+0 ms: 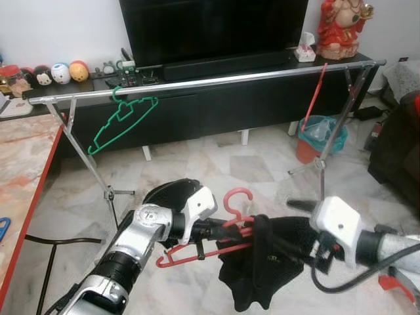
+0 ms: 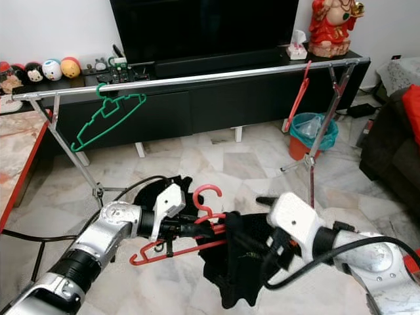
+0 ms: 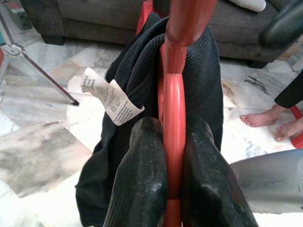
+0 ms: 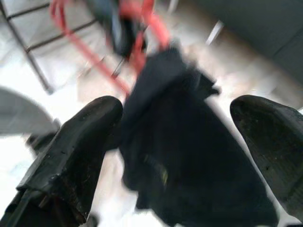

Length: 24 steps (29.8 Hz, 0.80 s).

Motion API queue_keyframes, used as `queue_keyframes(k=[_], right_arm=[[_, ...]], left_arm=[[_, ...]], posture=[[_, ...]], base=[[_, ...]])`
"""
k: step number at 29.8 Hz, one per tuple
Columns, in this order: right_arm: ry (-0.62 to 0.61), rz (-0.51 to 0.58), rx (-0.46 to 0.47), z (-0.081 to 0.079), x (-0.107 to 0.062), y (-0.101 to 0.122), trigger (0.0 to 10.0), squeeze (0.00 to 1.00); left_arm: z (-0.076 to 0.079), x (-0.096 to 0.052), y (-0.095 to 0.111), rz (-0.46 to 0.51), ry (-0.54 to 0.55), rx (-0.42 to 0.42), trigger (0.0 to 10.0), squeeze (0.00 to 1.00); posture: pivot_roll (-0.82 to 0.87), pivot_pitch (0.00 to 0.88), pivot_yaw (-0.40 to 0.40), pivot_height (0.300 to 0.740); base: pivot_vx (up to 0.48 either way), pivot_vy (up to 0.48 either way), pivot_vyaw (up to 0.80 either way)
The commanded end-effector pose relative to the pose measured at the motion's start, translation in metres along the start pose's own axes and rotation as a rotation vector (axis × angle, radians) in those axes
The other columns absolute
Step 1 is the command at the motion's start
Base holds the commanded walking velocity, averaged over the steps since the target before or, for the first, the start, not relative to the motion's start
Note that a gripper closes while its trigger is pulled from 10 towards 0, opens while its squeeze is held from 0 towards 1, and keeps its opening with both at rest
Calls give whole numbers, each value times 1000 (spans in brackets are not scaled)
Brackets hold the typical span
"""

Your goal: Hang hanger

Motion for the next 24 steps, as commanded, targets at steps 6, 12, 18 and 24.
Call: queue_keyframes(k=[6, 12, 18, 24], right_arm=[[81, -23, -8, -3, -7, -20, 10000, 0], [-22, 2, -38, 22, -7, -20, 10000, 0], [-126, 83, -53, 45, -6, -9, 10000, 0], [9, 170, -20, 24, 2, 0, 10000, 0]], left_arm=[[7, -4, 5, -3, -48, 19, 10000, 0], [10, -4, 6, -6, -71, 14, 10000, 0], [16, -3, 4, -24, -110, 12, 10000, 0], [20, -3, 4, -36, -128, 14, 10000, 0]], posture=[[-120, 0, 46, 740], [-116, 0, 48, 740], [-119, 0, 50, 740], [-110, 0, 48, 740]], base=[[0, 0, 0], [0, 0, 0], [0, 0, 0], [0, 0, 0]])
Point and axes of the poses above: a point about 5 cm out from each wrist's last joint towards the gripper, its own x axis pointing out of the wrist towards the gripper, its own y axis along the axis of the wrist's last joint, z = x × y, the point moved 6 cm from there along x, pointing out of the wrist towards the gripper, and after that the axes turned 12 degrees about -x, right-handed, at the moved point
